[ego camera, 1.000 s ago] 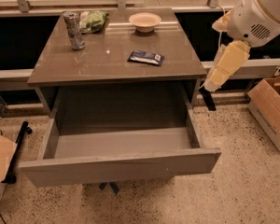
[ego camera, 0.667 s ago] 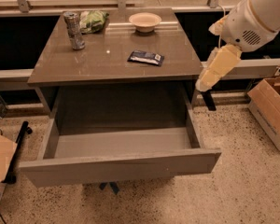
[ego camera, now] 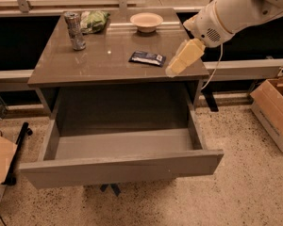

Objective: Place rxbar blueberry into top drawer

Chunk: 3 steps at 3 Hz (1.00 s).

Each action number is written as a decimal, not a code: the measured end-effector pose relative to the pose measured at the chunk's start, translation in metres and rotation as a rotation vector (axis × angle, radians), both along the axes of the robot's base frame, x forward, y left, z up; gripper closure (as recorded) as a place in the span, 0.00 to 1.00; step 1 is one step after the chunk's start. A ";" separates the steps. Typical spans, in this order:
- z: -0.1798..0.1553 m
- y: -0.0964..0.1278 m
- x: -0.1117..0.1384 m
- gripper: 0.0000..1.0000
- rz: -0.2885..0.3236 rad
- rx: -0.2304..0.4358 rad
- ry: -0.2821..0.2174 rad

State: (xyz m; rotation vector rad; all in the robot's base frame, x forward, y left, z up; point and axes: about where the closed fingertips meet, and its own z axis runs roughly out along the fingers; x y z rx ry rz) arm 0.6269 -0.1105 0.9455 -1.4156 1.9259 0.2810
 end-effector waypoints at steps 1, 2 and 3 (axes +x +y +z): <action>0.000 0.000 0.000 0.00 0.000 0.000 0.000; -0.014 0.006 0.012 0.00 -0.048 0.053 0.006; -0.034 0.027 0.044 0.00 -0.069 0.136 -0.007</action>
Offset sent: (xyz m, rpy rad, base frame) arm 0.0378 0.0129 -0.0400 0.1589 0.0129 -0.1537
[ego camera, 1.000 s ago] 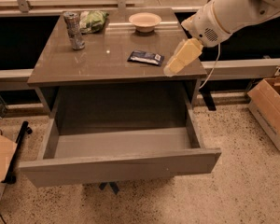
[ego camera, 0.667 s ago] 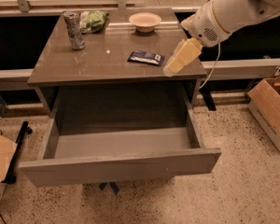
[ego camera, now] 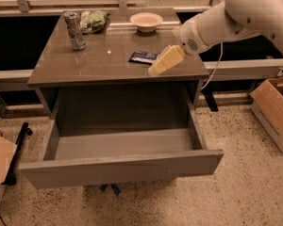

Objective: Place rxbar blueberry into top drawer

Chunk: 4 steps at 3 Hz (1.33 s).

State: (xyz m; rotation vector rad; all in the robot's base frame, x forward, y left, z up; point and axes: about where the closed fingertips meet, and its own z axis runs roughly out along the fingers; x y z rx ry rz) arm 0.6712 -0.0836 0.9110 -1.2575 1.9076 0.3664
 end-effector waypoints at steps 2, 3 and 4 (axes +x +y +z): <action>-0.044 0.020 0.069 0.00 -0.049 0.079 0.005; -0.060 0.025 0.101 0.00 -0.076 0.108 0.029; -0.075 0.028 0.124 0.17 -0.097 0.139 0.065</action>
Offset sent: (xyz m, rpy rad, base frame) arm 0.1125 0.0194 -0.0633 0.1196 0.0118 -0.0961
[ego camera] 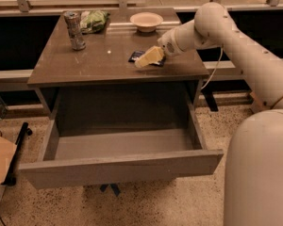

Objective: Place rxbar blueberry into top drawer

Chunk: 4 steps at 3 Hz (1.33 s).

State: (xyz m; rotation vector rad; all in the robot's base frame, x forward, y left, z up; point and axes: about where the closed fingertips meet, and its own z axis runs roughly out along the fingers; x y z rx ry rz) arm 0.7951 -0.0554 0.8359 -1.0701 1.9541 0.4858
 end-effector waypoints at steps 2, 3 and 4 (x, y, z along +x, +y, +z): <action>-0.015 0.000 0.010 0.63 -0.022 0.019 0.033; -0.013 -0.001 0.004 0.87 -0.027 0.017 0.027; 0.018 -0.002 -0.019 1.00 -0.018 0.022 -0.038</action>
Offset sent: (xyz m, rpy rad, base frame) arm 0.0095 -0.0088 -0.0154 0.0255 0.0373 -0.0466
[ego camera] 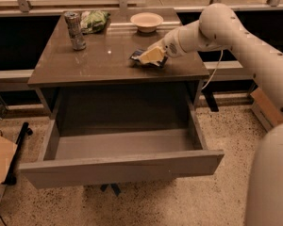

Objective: Place rxbar blueberry into top drawer

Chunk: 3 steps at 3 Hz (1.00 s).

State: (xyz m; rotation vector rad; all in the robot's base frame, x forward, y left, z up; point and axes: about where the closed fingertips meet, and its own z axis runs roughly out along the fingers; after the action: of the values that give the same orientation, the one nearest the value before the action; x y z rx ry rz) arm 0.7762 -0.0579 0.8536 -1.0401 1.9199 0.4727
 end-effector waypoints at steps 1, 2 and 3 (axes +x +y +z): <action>0.046 0.003 -0.030 1.00 0.026 -0.008 -0.093; 0.073 0.010 -0.071 1.00 0.065 -0.012 -0.119; 0.078 0.023 -0.119 1.00 0.081 0.002 -0.107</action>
Offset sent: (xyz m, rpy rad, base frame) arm -0.1249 0.0138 0.1066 -0.0219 -0.1480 0.1094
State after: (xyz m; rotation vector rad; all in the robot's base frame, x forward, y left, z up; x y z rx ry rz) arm 0.6572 -0.0349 0.9320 -1.1231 1.7877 0.4559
